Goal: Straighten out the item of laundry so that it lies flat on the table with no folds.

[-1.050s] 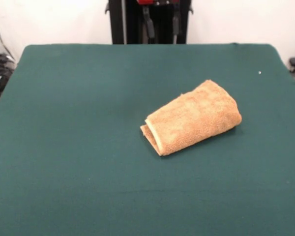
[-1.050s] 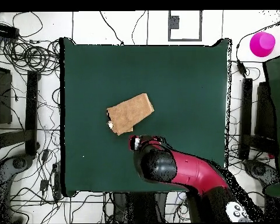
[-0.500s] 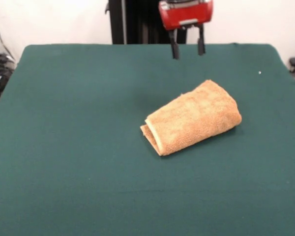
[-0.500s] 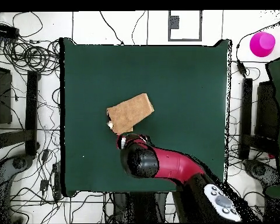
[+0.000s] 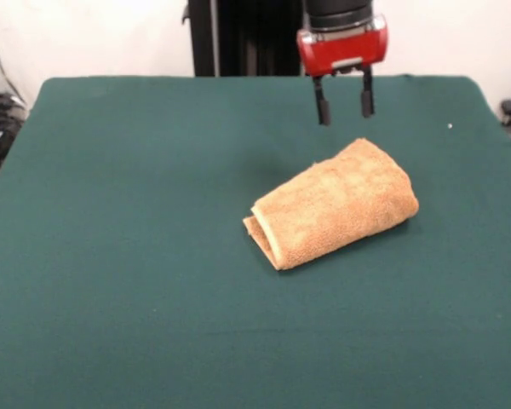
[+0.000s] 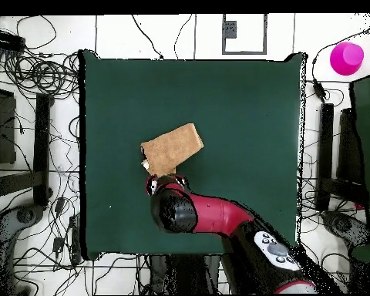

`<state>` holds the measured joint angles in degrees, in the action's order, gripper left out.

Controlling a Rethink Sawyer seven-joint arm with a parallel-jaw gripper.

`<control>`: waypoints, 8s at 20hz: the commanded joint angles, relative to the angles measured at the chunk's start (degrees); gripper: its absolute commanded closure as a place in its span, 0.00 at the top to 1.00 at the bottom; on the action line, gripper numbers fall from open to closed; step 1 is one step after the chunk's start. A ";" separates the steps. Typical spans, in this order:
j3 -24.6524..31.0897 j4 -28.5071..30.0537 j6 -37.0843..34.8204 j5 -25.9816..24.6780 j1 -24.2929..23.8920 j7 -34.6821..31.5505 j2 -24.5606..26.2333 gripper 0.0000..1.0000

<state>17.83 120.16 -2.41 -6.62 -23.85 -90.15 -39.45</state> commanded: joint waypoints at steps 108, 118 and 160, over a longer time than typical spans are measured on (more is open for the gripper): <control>7.62 -7.74 -4.90 5.77 -6.04 -10.06 11.71 0.00; 6.64 -15.83 -16.95 2.49 -10.50 0.97 10.29 1.00; 19.27 -14.20 -1.64 -10.52 -18.01 -6.93 19.96 1.00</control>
<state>30.17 105.33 1.53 -18.99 -43.44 -90.17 -19.85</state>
